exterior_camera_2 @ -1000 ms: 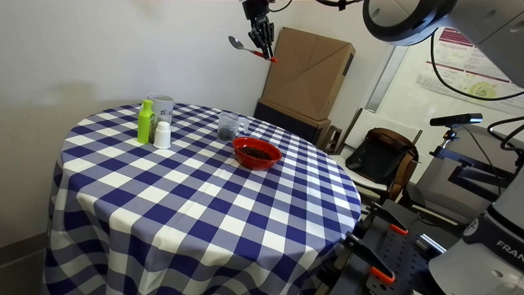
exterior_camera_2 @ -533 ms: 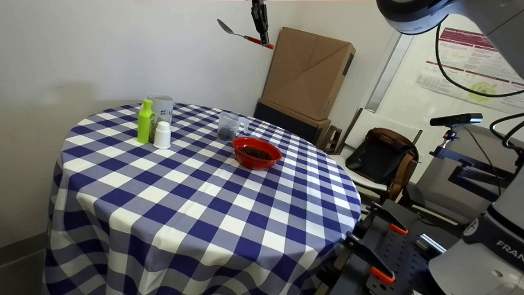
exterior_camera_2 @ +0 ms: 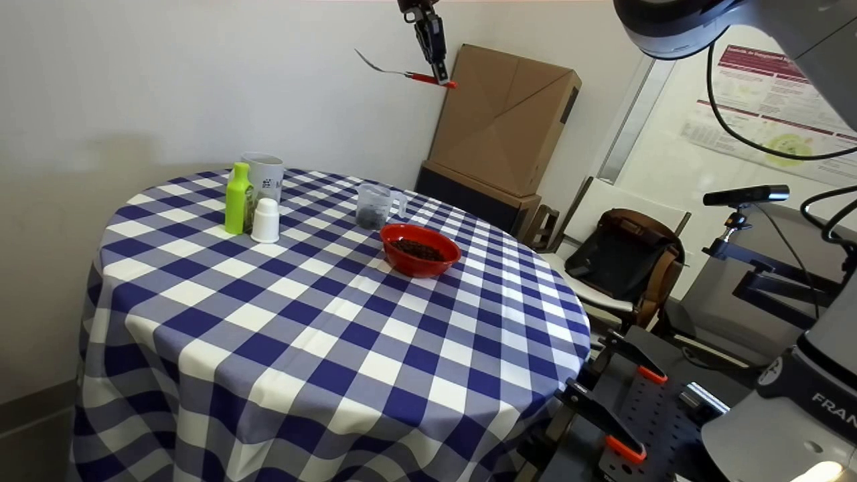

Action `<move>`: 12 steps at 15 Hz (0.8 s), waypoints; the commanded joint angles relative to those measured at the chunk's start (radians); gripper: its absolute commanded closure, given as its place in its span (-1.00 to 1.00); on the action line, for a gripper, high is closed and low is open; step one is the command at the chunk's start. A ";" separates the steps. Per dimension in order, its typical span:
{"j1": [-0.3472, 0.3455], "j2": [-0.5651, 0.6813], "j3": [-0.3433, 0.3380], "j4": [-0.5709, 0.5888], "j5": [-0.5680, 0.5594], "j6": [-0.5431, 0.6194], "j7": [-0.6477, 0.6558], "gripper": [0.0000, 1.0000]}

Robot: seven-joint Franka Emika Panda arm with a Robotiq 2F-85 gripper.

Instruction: Put a spoonful of the things in the red bowl into the jug

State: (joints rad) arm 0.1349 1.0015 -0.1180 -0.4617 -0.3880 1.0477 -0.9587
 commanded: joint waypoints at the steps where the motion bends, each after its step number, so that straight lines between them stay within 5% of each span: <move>1: 0.018 0.028 -0.030 0.034 -0.050 -0.050 -0.038 0.91; 12: -0.165 0.093 -0.006 0.038 0.116 -0.058 0.530 0.91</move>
State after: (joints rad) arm 0.0288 1.0661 -0.1391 -0.4591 -0.3199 1.0102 -0.5452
